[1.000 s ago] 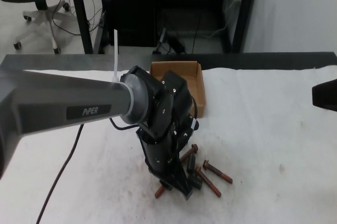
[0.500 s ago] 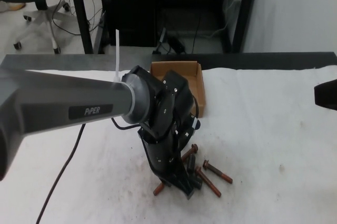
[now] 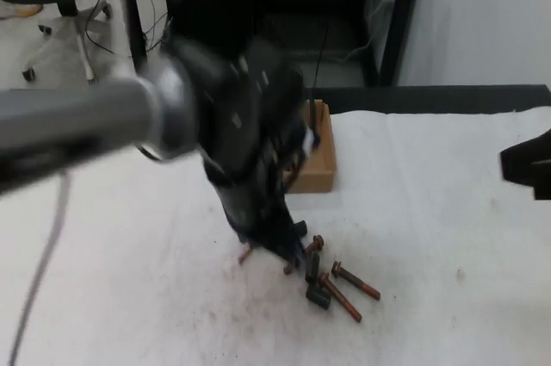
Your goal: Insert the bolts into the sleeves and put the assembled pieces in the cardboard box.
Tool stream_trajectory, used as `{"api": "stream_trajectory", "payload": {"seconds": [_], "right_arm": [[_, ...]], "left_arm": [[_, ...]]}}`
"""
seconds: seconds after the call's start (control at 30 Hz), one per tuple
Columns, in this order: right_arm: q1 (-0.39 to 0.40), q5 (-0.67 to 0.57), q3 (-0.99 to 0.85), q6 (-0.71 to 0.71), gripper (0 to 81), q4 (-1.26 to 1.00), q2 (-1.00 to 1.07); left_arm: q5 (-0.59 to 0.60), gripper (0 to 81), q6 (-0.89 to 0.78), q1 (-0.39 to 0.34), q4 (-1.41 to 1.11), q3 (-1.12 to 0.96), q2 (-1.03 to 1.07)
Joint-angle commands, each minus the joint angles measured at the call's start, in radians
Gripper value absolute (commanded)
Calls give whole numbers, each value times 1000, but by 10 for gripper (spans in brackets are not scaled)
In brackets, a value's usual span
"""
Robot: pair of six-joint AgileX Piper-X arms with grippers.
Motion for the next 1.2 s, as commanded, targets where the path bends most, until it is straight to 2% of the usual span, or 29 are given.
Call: {"api": "stream_trajectory", "payload": {"seconds": [0.0,0.17,0.3,0.4,0.57,0.7,0.8,1.0,1.17], "right_arm": [[6,-74,-3,-9,8,-24,30],[85,-163,-3,-9,8,-155,117],[188,-155,-5,-9,8,-352,189],[256,-125,-8,-9,1,-493,266],[334,-39,-63,-63,122,-513,448],[355,15,-128,-88,236,-425,566],[359,40,-143,-98,285,-373,613],[359,93,-143,-184,293,-365,644],[361,104,-143,-187,293,-364,694]], "left_arm": [[-61,0,-9,-1,1,12,-84],[-207,0,-11,6,-102,183,-355],[-197,0,-90,22,-186,373,-618],[-127,0,-118,28,-276,509,-793],[68,0,-113,48,-417,658,-981],[88,0,-116,61,-385,675,-1022],[88,0,-116,69,-375,675,-1019],[88,0,-113,73,-386,675,-988],[88,0,-113,73,-386,675,-944]]}}
